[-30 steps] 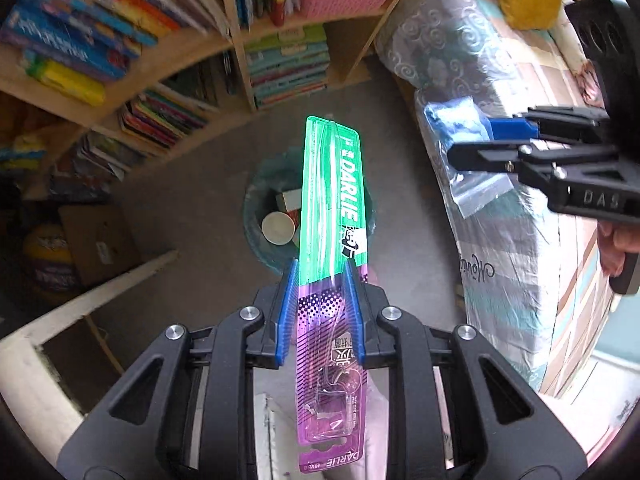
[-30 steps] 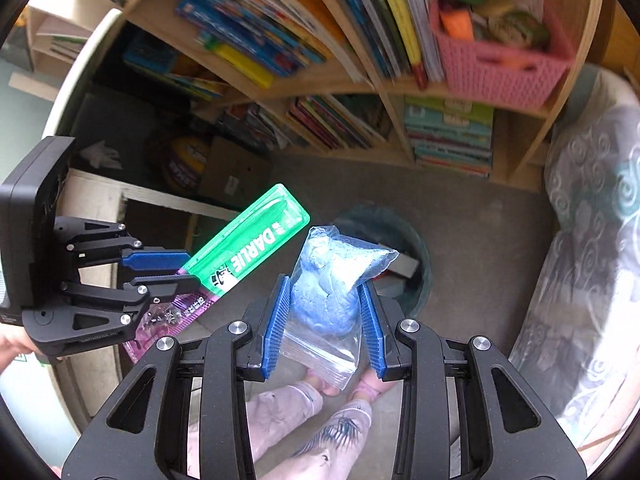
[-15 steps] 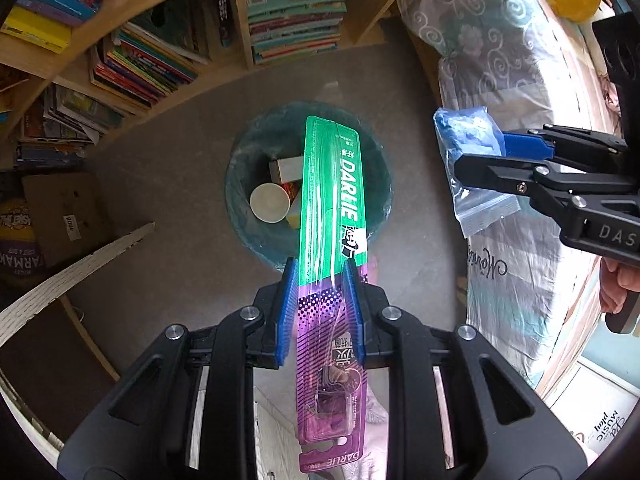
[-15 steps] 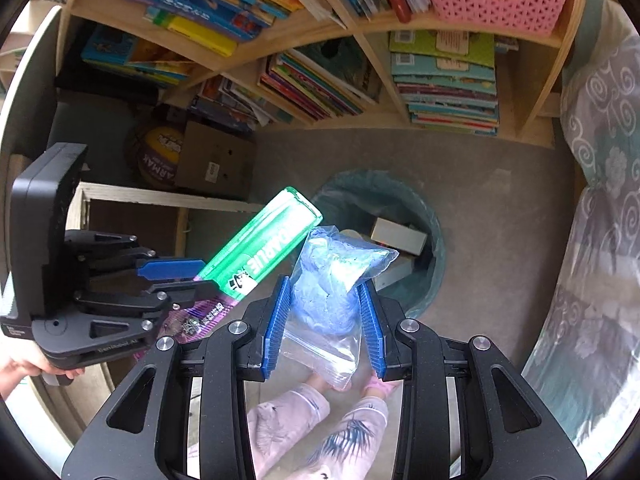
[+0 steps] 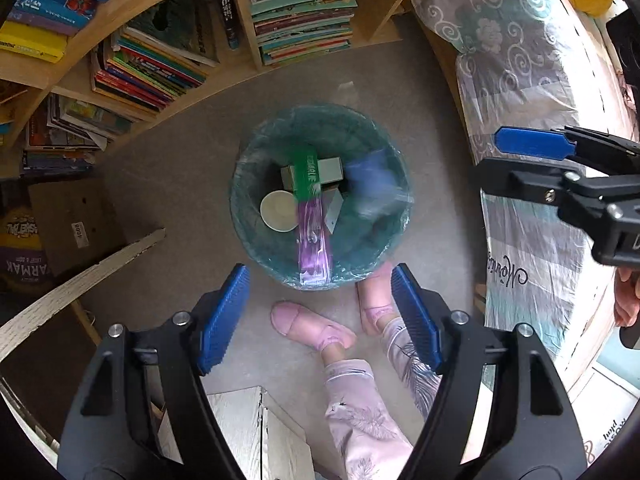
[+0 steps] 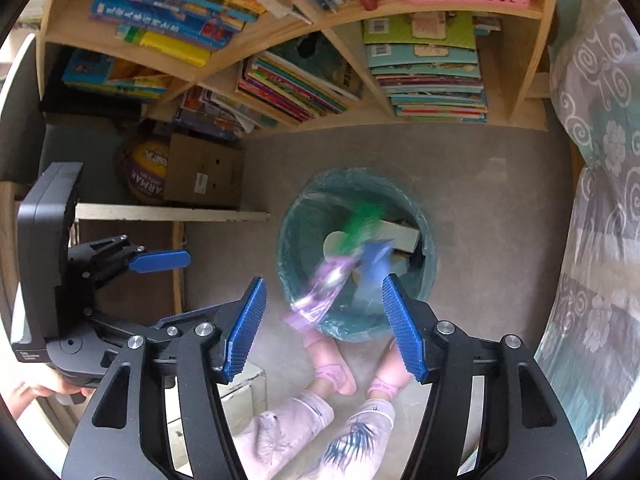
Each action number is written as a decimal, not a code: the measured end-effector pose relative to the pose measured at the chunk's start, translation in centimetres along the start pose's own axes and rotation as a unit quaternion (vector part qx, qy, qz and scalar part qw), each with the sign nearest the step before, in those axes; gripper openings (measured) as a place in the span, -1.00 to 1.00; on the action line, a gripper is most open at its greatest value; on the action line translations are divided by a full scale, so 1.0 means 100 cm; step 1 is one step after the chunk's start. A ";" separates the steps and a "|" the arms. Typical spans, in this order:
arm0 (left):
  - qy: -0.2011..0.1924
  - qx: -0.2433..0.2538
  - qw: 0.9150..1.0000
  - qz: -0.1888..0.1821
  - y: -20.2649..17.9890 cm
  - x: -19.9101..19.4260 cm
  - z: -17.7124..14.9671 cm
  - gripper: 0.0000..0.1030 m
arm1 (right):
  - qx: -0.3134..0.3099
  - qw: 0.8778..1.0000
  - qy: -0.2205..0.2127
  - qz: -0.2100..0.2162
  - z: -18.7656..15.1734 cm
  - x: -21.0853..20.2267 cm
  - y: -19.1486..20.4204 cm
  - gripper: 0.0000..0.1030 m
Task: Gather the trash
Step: 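Open both tools to drop the pack and bag into the wastebasket, then swing both tools back over the table toward the red eraser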
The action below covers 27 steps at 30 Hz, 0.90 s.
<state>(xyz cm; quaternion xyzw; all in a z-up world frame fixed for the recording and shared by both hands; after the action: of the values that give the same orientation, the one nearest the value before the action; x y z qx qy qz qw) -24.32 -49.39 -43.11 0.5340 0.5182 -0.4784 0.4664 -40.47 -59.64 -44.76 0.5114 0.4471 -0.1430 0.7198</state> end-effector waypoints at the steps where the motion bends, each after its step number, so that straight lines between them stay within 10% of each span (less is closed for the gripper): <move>1: 0.000 -0.001 1.000 0.001 0.000 -0.001 0.000 0.37 | -0.001 1.000 -0.001 0.000 0.000 -0.002 -0.001 0.20; 27: -0.104 -0.043 0.994 0.009 0.002 -0.130 -0.033 0.80 | -0.053 0.996 -0.059 0.031 -0.009 -0.111 0.057 0.44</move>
<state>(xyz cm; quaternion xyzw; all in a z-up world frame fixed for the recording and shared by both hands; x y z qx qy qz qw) -24.06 -47.53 -29.80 0.4655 0.4819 -0.5041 0.5449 -43.38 -59.14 -32.56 0.4767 0.3948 -0.1262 0.7752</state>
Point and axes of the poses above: each gripper's, at about its wrist camera, not at the fingertips, and x roughly the way its jaws point, y to its left, z to its top, the point moved 2 cm from there along x, roughly the way its jaws point, and after that the axes turned 9 degrees about z, right-handed, at the moved point
